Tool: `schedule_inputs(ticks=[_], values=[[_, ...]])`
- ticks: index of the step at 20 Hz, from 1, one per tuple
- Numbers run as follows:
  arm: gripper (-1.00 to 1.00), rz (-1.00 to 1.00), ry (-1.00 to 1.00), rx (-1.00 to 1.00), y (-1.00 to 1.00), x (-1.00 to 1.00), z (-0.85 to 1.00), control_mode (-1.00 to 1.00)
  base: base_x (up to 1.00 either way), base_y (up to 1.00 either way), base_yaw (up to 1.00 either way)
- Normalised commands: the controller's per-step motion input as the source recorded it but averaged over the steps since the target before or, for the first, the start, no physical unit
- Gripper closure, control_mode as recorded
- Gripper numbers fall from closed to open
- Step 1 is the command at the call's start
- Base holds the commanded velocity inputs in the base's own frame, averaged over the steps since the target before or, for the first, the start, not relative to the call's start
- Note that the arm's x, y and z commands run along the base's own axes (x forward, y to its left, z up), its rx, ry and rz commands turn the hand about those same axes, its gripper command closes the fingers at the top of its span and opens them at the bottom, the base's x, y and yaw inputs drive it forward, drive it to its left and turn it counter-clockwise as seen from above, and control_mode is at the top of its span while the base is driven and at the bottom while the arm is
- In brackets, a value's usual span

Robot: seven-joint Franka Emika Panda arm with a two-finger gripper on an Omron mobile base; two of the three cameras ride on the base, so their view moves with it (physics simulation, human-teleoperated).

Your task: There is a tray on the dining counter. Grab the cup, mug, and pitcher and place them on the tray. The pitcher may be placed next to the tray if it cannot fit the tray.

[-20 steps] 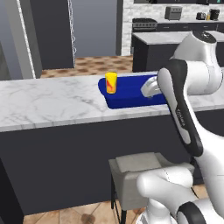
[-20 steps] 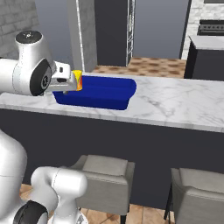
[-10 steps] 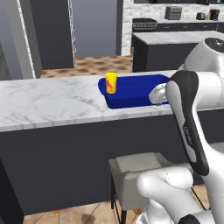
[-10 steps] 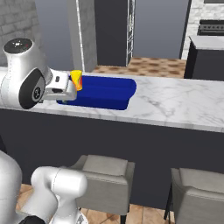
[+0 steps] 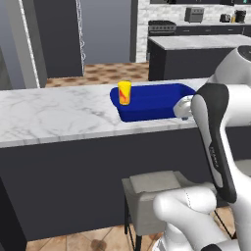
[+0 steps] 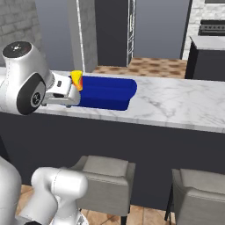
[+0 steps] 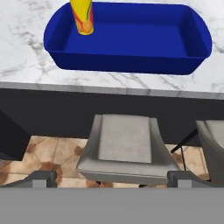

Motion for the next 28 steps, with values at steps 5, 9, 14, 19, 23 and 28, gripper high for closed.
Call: schedule_inputs(ticks=[5,9,14,19,23,28], values=[[-1.0,0.0,0.0,0.0,0.0,0.0,0.0,1.0,0.0,0.01,0.0],[-1.0,0.0,0.0,0.0,0.0,0.0,0.0,1.0,-0.46,-0.25,0.0],[-1.0,0.0,0.0,0.0,0.0,0.0,0.0,1.0,-1.0,-0.95,-0.1],[-1.0,0.0,0.0,0.0,0.0,0.0,0.0,1.0,-0.35,-1.0,-0.05],[-1.0,0.0,0.0,0.0,0.0,0.0,0.0,1.0,-0.22,-1.0,0.0],[-1.0,0.0,0.0,0.0,0.0,0.0,0.0,1.0,-0.13,-1.0,0.0]])
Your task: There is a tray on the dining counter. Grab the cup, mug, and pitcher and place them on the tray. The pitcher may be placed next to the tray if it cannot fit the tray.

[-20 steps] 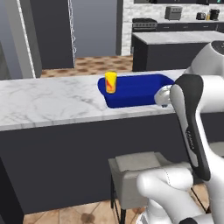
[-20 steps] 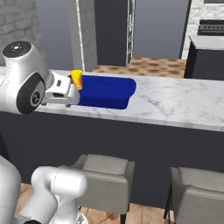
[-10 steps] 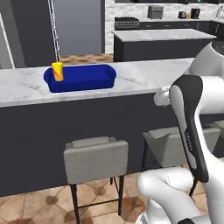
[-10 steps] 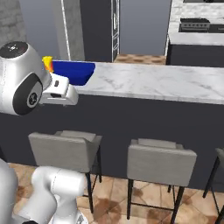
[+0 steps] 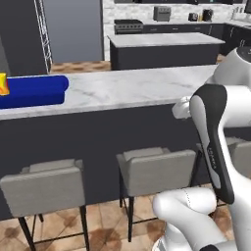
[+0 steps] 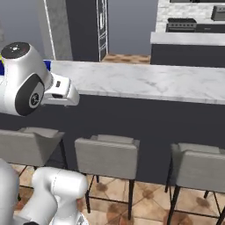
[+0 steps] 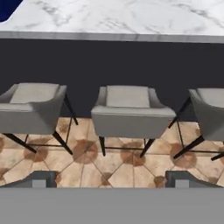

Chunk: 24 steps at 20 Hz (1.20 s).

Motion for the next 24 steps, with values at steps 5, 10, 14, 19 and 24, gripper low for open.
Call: schedule_inputs(ticks=[5,10,14,19,24], values=[[-1.0,0.0,0.0,0.0,0.0,0.0,0.0,1.0,-0.1,-1.0,-0.02],[-1.0,0.0,0.0,0.0,0.0,0.0,0.0,1.0,-0.12,-1.0,-0.02],[-1.0,0.0,0.0,0.0,0.0,0.0,0.0,1.0,-0.15,-1.0,-0.01],[-1.0,0.0,0.0,0.0,0.0,0.0,0.0,1.0,-0.22,-1.0,-0.01],[-1.0,0.0,0.0,0.0,0.0,0.0,0.0,1.0,-0.27,-1.0,0.0]])
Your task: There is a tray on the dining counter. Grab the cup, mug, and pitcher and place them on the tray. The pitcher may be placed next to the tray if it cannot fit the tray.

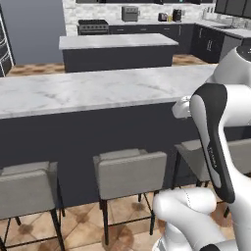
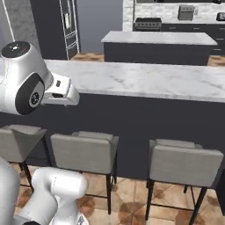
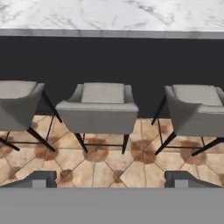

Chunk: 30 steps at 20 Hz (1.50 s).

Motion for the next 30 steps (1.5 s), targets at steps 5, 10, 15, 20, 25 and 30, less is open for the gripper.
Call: schedule_inputs(ticks=[5,10,15,20,25,30], values=[[-1.0,0.0,0.0,0.0,0.0,0.0,0.0,1.0,-0.24,-1.0,0.0],[-1.0,0.0,0.0,0.0,0.0,0.0,0.0,1.0,-0.22,-1.0,0.0],[-1.0,0.0,0.0,0.0,0.0,0.0,0.0,1.0,-0.23,-1.0,0.0],[-1.0,0.0,0.0,0.0,0.0,0.0,0.0,1.0,-0.24,-1.0,0.0],[-1.0,0.0,0.0,0.0,0.0,0.0,0.0,1.0,-0.24,-1.0,-0.02],[-1.0,0.0,0.0,0.0,0.0,0.0,0.0,1.0,-0.25,-1.0,-0.01]])
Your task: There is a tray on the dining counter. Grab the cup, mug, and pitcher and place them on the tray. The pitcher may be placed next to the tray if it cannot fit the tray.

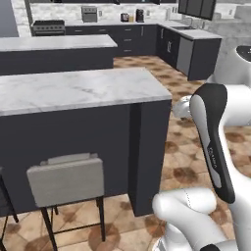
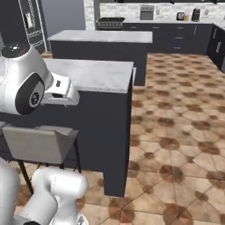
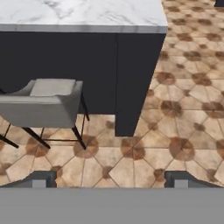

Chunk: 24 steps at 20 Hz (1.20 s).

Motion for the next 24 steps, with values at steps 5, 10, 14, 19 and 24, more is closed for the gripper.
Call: schedule_inputs(ticks=[5,10,14,19,24], values=[[-1.0,0.0,0.0,0.0,0.0,0.0,0.0,1.0,-0.22,-1.0,-0.01],[-1.0,0.0,0.0,0.0,0.0,0.0,0.0,1.0,-0.23,-1.0,-0.01],[-1.0,0.0,0.0,0.0,0.0,0.0,0.0,1.0,-0.23,-1.0,-0.01],[-1.0,0.0,0.0,0.0,0.0,0.0,0.0,1.0,-0.08,-1.0,0.0],[-1.0,0.0,0.0,0.0,0.0,0.0,0.0,1.0,0.29,-0.79,0.0]])
